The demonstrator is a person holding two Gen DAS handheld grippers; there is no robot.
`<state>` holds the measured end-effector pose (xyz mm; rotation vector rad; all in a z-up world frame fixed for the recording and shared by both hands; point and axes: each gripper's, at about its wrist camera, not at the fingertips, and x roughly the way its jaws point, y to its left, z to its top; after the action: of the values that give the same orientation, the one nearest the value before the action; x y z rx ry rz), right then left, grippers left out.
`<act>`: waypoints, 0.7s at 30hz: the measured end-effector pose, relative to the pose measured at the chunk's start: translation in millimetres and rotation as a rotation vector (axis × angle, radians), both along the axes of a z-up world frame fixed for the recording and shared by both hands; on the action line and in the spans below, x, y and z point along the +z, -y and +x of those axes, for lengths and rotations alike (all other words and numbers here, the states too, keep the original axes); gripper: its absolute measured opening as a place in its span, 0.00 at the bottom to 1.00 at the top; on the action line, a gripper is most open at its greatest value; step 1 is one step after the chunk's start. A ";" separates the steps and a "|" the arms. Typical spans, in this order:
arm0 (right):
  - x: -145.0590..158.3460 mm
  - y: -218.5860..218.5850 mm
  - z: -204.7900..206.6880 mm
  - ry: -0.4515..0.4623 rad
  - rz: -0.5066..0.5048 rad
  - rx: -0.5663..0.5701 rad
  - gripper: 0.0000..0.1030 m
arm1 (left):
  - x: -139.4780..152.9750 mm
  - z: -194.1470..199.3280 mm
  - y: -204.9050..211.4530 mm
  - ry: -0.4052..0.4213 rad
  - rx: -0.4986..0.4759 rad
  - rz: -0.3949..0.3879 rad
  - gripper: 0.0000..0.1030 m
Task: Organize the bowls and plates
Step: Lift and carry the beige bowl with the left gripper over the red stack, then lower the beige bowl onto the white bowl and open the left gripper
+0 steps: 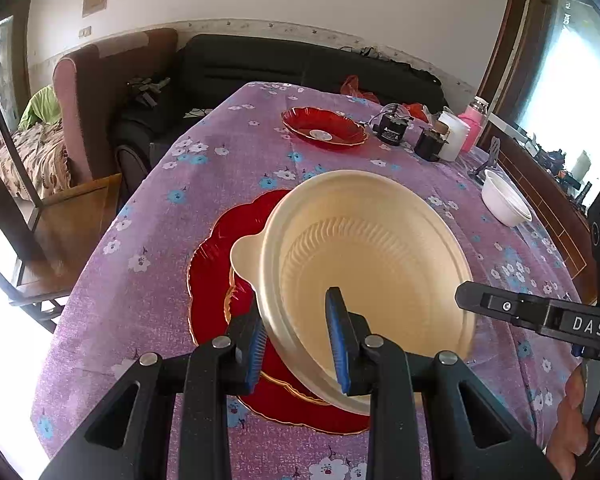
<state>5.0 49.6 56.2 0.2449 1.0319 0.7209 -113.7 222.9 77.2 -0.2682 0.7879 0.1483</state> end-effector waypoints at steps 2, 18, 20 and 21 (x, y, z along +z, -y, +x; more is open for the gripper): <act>-0.7 -0.4 0.6 -0.005 0.002 0.001 0.15 | 0.5 -0.1 -0.5 0.000 0.002 -0.001 0.27; 0.8 16.5 0.5 -0.011 0.039 0.005 0.18 | 14.1 -6.8 -5.0 0.022 0.054 0.041 0.31; 3.7 27.4 0.8 -0.004 0.057 -0.011 0.18 | 21.6 -10.2 -2.2 0.040 0.067 0.070 0.31; 5.2 35.0 1.1 0.003 0.065 -0.023 0.18 | 26.3 -12.1 0.6 0.051 0.069 0.087 0.31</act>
<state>6.0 14.7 61.4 0.3108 1.0027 0.7344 -125.8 222.3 103.5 -0.2161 0.7204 0.2390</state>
